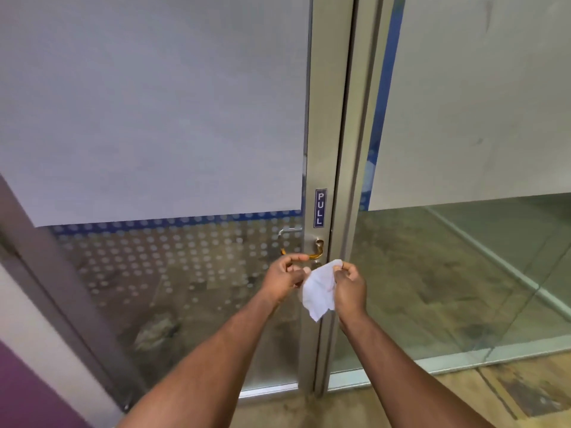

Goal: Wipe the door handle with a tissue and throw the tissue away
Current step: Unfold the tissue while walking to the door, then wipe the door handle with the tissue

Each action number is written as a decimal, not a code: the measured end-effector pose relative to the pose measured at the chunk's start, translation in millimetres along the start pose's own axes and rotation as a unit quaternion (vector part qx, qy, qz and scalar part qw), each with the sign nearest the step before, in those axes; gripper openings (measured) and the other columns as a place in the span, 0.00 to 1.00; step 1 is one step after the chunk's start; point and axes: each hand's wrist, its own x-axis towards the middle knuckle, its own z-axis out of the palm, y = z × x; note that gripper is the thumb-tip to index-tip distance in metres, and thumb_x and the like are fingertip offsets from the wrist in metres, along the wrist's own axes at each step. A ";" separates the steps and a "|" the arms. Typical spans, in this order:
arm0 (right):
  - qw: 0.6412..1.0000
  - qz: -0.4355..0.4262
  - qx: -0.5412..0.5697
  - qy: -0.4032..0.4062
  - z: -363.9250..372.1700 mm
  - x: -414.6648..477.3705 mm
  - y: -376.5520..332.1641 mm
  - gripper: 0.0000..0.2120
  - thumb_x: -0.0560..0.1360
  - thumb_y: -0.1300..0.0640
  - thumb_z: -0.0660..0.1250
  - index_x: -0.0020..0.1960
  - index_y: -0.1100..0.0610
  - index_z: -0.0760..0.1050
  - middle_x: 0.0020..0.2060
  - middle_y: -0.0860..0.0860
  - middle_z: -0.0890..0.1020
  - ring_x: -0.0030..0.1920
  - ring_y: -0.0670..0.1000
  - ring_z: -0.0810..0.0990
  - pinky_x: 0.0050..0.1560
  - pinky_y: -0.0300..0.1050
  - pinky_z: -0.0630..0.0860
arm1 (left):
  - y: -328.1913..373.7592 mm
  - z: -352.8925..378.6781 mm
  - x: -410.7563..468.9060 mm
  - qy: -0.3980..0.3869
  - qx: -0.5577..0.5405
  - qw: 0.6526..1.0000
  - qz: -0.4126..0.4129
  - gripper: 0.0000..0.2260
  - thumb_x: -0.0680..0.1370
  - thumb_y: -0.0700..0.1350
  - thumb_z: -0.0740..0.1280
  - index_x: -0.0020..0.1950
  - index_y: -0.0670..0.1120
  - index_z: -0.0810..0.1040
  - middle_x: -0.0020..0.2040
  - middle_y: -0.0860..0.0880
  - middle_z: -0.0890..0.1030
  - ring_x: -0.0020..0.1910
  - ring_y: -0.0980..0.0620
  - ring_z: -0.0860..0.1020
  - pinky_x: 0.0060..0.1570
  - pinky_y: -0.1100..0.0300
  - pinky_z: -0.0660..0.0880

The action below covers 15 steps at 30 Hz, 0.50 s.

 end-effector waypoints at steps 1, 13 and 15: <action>1.000 0.001 0.000 -0.007 5.2 11.9 -1.9 0.08 0.78 0.64 0.62 0.46 0.54 0.77 0.42 0.55 0.82 0.42 0.55 0.79 0.46 0.47 0.75 | 0.3 -0.4 11.0 0.013 0.013 1.000 0.000 0.13 0.79 0.34 0.70 0.63 0.42 0.80 0.42 0.46 0.79 0.38 0.54 0.76 0.36 0.68 0.74; 0.976 0.159 -0.034 -0.141 17.2 106.9 14.0 0.12 0.79 0.47 0.63 0.41 0.53 0.75 0.33 0.50 0.80 0.30 0.44 0.79 0.31 0.43 0.74 | 7.5 -13.8 106.4 0.187 0.282 0.933 0.123 0.07 0.82 0.47 0.65 0.59 0.54 0.80 0.48 0.54 0.82 0.48 0.53 0.80 0.48 0.56 0.78; 0.983 0.169 0.007 -0.068 16.0 114.6 12.3 0.15 0.80 0.47 0.62 0.39 0.54 0.74 0.30 0.49 0.77 0.28 0.50 0.77 0.27 0.41 0.70 | 19.0 -21.5 117.3 0.224 0.353 0.887 0.196 0.09 0.82 0.49 0.63 0.60 0.54 0.79 0.53 0.54 0.80 0.53 0.53 0.78 0.50 0.55 0.77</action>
